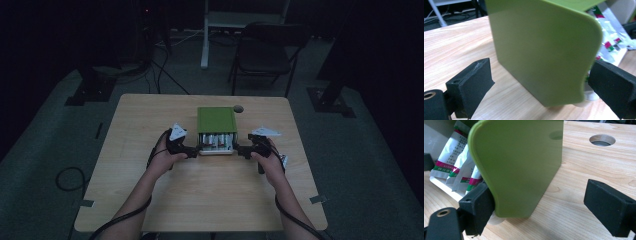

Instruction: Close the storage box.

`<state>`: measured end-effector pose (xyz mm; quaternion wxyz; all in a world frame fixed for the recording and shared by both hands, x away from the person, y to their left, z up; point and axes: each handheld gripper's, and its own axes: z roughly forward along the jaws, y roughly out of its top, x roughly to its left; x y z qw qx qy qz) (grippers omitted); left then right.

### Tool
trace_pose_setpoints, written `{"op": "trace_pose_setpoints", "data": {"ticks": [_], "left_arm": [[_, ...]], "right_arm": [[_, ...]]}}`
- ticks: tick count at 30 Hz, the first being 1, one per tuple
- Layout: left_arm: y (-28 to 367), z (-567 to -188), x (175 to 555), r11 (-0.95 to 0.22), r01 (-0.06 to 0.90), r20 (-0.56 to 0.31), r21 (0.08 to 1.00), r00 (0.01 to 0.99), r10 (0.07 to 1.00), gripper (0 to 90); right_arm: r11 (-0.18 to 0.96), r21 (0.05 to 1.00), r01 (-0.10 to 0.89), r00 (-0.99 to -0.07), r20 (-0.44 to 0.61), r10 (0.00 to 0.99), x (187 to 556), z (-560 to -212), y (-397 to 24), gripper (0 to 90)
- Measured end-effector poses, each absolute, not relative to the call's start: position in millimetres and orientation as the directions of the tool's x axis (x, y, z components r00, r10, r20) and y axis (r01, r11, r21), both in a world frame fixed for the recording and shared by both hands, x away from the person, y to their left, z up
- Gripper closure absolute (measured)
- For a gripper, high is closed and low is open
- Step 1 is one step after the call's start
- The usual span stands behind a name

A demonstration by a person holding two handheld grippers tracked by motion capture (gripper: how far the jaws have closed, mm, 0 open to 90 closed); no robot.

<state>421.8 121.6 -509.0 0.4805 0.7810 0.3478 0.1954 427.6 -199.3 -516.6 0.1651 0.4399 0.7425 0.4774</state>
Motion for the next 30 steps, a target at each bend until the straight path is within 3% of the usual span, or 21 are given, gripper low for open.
{"op": "trace_pose_setpoints", "data": {"ticks": [30], "left_arm": [[137.9, -495.4, 392.3, -0.258, 0.342, -0.026, 0.904, 0.644, 0.764, 5.4]], "right_arm": [[0.159, 0.868, 0.470, -0.557, 0.153, 0.816, 407.1, -512.2, -210.5, 11.5]]}}
